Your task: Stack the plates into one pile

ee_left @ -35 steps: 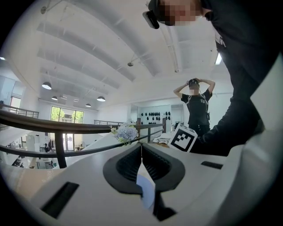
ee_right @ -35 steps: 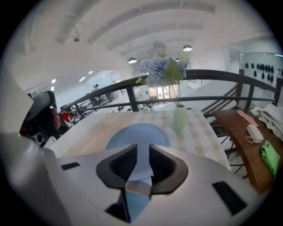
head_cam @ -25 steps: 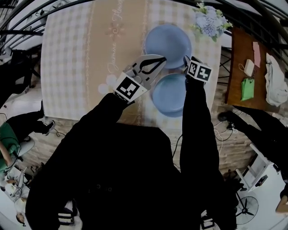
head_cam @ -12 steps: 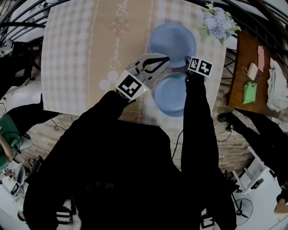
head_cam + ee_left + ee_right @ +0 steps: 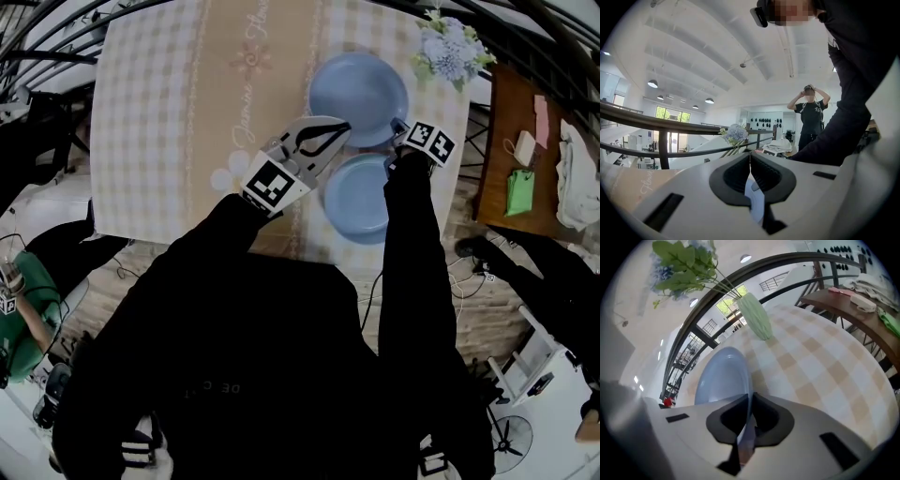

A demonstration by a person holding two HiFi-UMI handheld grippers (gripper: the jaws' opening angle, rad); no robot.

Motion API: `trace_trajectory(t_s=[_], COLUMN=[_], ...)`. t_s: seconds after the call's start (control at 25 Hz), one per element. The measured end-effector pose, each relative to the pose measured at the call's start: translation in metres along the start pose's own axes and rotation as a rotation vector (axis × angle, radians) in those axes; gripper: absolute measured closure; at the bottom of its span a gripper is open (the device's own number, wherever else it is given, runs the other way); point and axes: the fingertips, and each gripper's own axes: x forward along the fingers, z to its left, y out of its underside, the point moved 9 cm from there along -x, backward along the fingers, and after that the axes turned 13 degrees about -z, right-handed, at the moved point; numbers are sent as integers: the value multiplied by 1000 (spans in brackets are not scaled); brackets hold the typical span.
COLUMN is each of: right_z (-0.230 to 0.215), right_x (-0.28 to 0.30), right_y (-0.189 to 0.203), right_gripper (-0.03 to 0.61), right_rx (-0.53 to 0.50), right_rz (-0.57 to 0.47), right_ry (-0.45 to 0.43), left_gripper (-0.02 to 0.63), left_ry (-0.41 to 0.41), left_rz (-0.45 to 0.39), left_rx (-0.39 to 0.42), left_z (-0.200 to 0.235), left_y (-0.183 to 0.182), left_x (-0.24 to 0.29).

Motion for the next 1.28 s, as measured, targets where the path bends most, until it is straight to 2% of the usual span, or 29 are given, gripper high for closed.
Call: trace_trajectory(t_s=[0.52,0.84,1.28], right_z=[9,11,-3], right_x=[-20,-50,-108], right_y=[1,-2,11], right_gripper=[558,557,554], right_rx=[108,95,158], right_rz=[-26,-51,-110], right_ry=[-31,-42,-74], left_gripper=[592,592,592], left_ry=[-6,8,56], left_rz=[-14,-26,-25], left_rx=[26,42,51], left_z=[-10,-25,-63], left_y=[-13,-20,-27], left_x=[-15,-20,-19])
